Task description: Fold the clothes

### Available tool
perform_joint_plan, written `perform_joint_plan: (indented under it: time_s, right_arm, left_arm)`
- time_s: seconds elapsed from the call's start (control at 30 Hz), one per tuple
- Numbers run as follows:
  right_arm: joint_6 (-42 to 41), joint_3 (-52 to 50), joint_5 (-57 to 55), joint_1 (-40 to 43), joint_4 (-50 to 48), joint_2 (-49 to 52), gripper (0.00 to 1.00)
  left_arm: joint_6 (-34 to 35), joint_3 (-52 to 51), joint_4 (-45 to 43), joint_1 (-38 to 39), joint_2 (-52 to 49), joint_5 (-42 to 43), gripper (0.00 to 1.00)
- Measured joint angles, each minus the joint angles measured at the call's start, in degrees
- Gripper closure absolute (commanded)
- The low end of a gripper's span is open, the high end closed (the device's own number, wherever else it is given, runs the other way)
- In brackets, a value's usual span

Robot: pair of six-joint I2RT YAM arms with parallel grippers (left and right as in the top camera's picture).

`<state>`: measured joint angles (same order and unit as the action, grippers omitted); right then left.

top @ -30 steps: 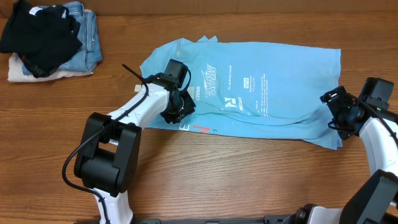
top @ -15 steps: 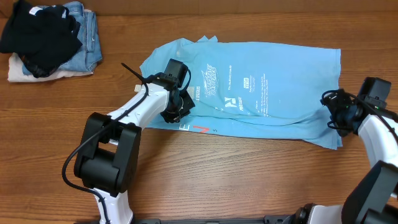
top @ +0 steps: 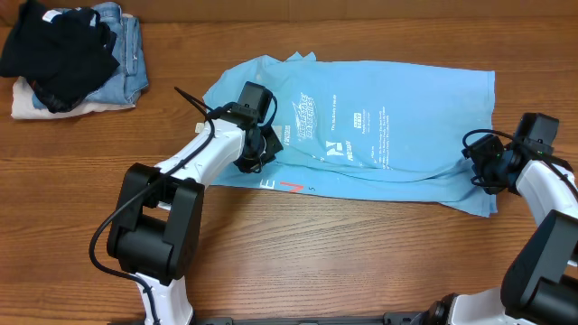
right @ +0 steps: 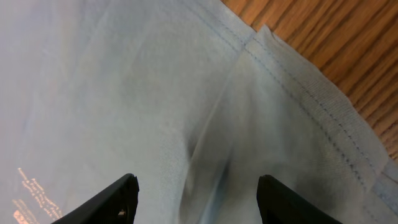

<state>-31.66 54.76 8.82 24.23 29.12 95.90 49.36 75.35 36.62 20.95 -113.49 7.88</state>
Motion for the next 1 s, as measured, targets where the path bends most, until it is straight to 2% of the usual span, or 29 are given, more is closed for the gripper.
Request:
perform_joint_plan:
  time_s: [0.33, 0.5, 0.63, 0.8, 0.87, 0.9, 0.93, 1.0]
  right_arm:
    - [0.2, 0.0, -0.02, 0.0, -0.07, 3.15, 0.35]
    - [0.17, 0.0, -0.02, 0.0, -0.22, 3.15, 0.35]
    - [0.17, 0.0, -0.02, 0.0, -0.17, 3.15, 0.36]
    - [0.17, 0.02, 0.0, 0.0, 0.07, 3.15, 0.36]
    - [0.17, 0.02, -0.04, 0.0, 0.07, 3.15, 0.36]
    - [0.17, 0.02, -0.04, 0.0, 0.07, 3.15, 0.36]
    - [0.22, 0.02, -0.02, 0.0, 0.09, 3.15, 0.36]
    - [0.2, 0.02, -0.02, 0.0, 0.07, 3.15, 0.36]
  left_arm:
    - [0.0, 0.81, -3.26, 0.0, 0.0, -0.02, 0.96]
    - [-0.13, 4.35, -3.48, 0.0, 0.0, -0.02, 0.96]
    - [-0.24, 6.91, -6.84, 0.0, 0.0, -0.66, 0.96]
    - [-0.24, 7.1, -10.08, 0.0, 0.0, -2.54, 0.89]
    - [-0.26, 7.1, -10.14, 0.0, 0.0, -3.32, 0.84]
    - [-0.37, 7.1, -10.14, 0.0, 0.0, -3.65, 0.77]
    - [-0.44, 7.1, -10.14, 0.0, 0.0, -3.89, 0.68]
    - [-1.49, 7.1, -10.12, 0.0, 0.0, -4.28, 0.4]
